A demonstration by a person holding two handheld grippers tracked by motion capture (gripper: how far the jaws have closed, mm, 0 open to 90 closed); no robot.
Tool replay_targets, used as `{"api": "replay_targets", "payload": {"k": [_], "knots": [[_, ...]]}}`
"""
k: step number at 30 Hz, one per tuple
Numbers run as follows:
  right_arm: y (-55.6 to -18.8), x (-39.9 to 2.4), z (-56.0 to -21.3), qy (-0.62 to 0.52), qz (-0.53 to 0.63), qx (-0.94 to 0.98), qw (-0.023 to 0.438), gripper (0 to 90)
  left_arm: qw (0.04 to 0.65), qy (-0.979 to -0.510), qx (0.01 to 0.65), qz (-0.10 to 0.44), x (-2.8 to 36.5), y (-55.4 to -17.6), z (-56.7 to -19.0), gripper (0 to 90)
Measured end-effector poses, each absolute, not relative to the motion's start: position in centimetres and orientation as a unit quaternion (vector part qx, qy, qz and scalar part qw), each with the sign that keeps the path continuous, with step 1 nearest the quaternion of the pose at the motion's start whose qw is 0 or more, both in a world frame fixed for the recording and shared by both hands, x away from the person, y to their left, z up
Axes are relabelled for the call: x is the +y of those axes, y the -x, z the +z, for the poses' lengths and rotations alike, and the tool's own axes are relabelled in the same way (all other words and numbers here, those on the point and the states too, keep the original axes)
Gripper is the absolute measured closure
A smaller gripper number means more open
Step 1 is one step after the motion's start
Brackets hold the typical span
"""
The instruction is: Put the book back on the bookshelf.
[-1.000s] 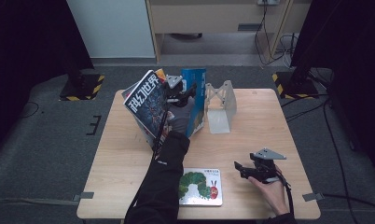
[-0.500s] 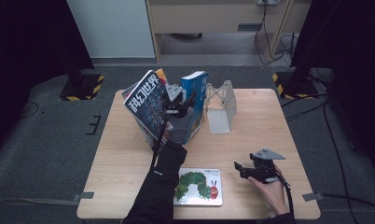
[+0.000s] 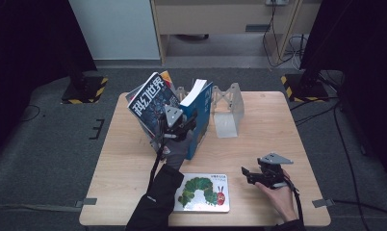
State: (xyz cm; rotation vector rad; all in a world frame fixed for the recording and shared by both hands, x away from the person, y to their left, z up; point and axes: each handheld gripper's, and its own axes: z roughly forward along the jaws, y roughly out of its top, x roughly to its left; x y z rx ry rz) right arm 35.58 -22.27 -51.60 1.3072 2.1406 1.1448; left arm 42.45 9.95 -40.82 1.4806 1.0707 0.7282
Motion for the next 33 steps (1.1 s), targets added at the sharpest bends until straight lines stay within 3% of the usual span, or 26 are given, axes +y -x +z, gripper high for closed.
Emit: {"api": "replay_targets", "payload": {"k": [13,33], "knots": [[-35.6,-22.3,-51.6,-0.465,0.406,0.763,0.193,21.9,0.563,-0.632,0.421,0.327,9.6,-38.7,-42.5,59.4],[-35.5,-22.2,-51.5,-0.465,0.406,0.763,0.191,21.8,0.582,-0.632,0.409,0.307,9.2,-40.4,-40.2,55.7]]}}
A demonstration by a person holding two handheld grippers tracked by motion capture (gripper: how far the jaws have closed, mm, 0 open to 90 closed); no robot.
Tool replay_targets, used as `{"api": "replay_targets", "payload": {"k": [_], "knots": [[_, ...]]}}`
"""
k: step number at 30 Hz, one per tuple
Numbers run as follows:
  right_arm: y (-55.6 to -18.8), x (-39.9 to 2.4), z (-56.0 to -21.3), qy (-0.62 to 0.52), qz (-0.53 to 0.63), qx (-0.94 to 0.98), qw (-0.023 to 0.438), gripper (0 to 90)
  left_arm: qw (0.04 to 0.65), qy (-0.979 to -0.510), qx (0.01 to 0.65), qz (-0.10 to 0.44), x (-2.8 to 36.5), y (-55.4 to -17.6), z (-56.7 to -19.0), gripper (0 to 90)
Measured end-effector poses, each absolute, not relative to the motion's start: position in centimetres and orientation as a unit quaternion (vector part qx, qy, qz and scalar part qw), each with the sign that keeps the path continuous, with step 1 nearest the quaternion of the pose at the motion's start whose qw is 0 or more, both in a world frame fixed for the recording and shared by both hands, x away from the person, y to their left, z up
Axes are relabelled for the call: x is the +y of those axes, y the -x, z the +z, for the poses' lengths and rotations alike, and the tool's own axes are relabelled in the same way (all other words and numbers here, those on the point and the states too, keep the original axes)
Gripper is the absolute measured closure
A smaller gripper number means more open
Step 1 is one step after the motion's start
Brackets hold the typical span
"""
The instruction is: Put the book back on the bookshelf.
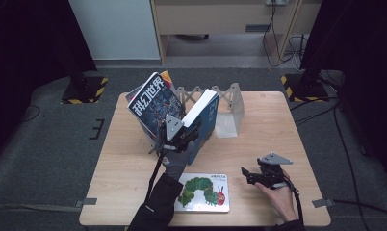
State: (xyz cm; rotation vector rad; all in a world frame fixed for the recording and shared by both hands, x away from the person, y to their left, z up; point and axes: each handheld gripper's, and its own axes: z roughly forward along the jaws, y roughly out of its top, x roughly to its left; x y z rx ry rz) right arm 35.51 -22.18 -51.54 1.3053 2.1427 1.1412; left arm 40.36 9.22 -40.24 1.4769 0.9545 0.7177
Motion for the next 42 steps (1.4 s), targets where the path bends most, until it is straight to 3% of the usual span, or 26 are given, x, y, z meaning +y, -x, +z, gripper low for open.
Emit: {"api": "replay_targets", "payload": {"k": [11,19,28,33,36,42], "knots": [[-35.5,-22.2,-51.6,-0.465,0.405,0.764,0.188,21.8,0.558,-0.638,0.428,0.312,9.1,-40.8,-39.2,59.4],[-35.5,-22.2,-51.6,-0.465,0.405,0.765,0.189,21.8,0.561,-0.649,0.409,0.309,9.4,-40.8,-39.4,58.8],[-35.5,-22.1,-51.6,-0.464,0.404,0.766,0.188,21.6,0.56,-0.656,0.398,0.312,9.8,-40.7,-39.9,56.3],[-35.5,-22.1,-51.6,-0.464,0.403,0.767,0.185,21.4,0.548,-0.658,0.411,0.313,9.0,-41.6,-41.0,50.7],[-35.5,-22.1,-51.6,-0.464,0.403,0.767,0.185,21.4,0.56,-0.654,0.411,0.301,9.2,-41.9,-41.0,56.3],[-35.6,-22.1,-51.7,-0.464,0.401,0.768,0.185,21.4,0.549,-0.666,0.401,0.308,9.0,-41.7,-41.0,59.1]]}}
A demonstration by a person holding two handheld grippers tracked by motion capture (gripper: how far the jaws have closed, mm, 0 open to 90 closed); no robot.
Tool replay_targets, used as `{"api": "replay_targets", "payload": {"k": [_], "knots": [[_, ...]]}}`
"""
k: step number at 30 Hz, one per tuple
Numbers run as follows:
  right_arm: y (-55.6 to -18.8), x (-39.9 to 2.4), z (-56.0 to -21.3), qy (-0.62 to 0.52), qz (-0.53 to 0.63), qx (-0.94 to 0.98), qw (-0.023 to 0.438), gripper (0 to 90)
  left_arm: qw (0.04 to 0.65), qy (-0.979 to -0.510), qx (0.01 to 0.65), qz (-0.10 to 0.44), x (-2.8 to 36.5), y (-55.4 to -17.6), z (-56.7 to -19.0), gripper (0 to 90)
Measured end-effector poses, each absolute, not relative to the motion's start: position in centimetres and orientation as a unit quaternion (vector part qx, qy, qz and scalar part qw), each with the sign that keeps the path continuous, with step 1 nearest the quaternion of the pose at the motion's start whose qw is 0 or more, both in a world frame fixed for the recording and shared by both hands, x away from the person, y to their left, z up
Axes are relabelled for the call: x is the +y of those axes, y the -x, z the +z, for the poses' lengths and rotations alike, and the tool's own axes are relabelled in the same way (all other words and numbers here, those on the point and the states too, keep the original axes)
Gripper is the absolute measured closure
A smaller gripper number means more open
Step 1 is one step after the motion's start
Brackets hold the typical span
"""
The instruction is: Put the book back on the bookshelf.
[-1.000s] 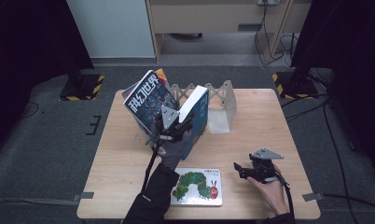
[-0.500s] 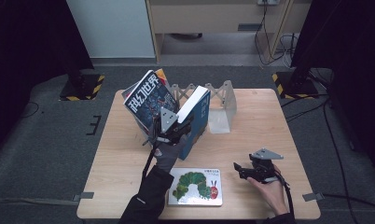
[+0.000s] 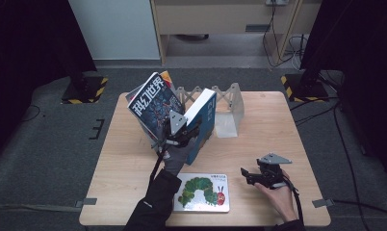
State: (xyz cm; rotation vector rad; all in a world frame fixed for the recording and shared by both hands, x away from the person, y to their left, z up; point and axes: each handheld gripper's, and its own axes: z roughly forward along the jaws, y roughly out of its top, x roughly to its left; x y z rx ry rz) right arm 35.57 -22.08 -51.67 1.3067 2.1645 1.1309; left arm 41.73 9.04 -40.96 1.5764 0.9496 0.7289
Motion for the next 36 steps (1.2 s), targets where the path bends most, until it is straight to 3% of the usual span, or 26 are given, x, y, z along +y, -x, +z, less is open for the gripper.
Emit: {"api": "replay_targets", "payload": {"k": [10,30,36], "knots": [[-35.6,-22.2,-51.7,-0.462,0.401,0.769,0.186,21.6,0.541,-0.642,0.446,0.311,9.5,-42.8,-40.1,60.4],[-35.7,-22.3,-51.6,-0.464,0.403,0.767,0.184,22.2,0.542,-0.605,0.483,0.328,7.4,-49.4,-38.7,60.9],[-35.7,-22.3,-51.6,-0.461,0.404,0.768,0.186,22.3,0.538,-0.603,0.48,0.342,6.3,-49.6,-39.3,60.7]]}}
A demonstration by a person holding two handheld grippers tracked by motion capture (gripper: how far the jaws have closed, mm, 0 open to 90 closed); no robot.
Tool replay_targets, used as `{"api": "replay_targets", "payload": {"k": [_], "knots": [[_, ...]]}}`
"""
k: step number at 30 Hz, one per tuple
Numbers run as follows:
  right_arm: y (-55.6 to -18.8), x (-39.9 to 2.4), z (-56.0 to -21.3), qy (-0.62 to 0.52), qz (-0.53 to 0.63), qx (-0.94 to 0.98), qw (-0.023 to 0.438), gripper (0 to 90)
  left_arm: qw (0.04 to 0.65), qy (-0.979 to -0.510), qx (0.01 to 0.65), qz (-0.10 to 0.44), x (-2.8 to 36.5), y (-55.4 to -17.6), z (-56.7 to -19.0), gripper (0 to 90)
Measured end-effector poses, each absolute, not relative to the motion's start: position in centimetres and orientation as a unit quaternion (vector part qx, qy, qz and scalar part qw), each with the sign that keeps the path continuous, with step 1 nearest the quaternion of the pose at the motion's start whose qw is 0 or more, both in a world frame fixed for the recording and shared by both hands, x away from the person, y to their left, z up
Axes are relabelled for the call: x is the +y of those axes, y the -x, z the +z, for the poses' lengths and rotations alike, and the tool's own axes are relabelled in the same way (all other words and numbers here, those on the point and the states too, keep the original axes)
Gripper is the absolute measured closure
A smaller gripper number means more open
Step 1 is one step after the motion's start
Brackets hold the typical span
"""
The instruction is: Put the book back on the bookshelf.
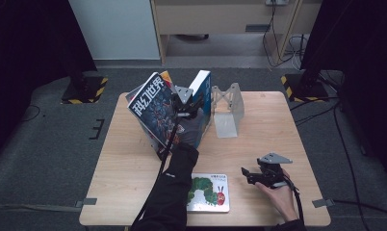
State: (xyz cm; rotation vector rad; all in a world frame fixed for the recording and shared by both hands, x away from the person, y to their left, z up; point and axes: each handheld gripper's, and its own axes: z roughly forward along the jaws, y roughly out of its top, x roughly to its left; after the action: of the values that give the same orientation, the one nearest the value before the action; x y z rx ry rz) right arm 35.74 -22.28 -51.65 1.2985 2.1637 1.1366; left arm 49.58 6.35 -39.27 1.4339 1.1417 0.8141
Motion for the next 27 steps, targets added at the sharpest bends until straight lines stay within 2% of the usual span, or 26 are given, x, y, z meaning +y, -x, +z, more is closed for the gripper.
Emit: {"api": "replay_targets", "payload": {"k": [10,20,27], "knots": [[-35.6,-22.3,-51.6,-0.46,0.403,0.769,0.187,22.3,0.548,-0.605,0.466,0.34,5.7,-48.4,-40.5,60.5],[-35.7,-22.2,-51.7,-0.46,0.399,0.77,0.189,22.3,0.551,-0.609,0.442,0.362,6.1,-47.1,-41.5,59.6],[-35.6,-22.3,-51.7,-0.459,0.399,0.77,0.19,22.3,0.564,-0.604,0.437,0.354,6.2,-46.6,-41.9,57.5]]}}
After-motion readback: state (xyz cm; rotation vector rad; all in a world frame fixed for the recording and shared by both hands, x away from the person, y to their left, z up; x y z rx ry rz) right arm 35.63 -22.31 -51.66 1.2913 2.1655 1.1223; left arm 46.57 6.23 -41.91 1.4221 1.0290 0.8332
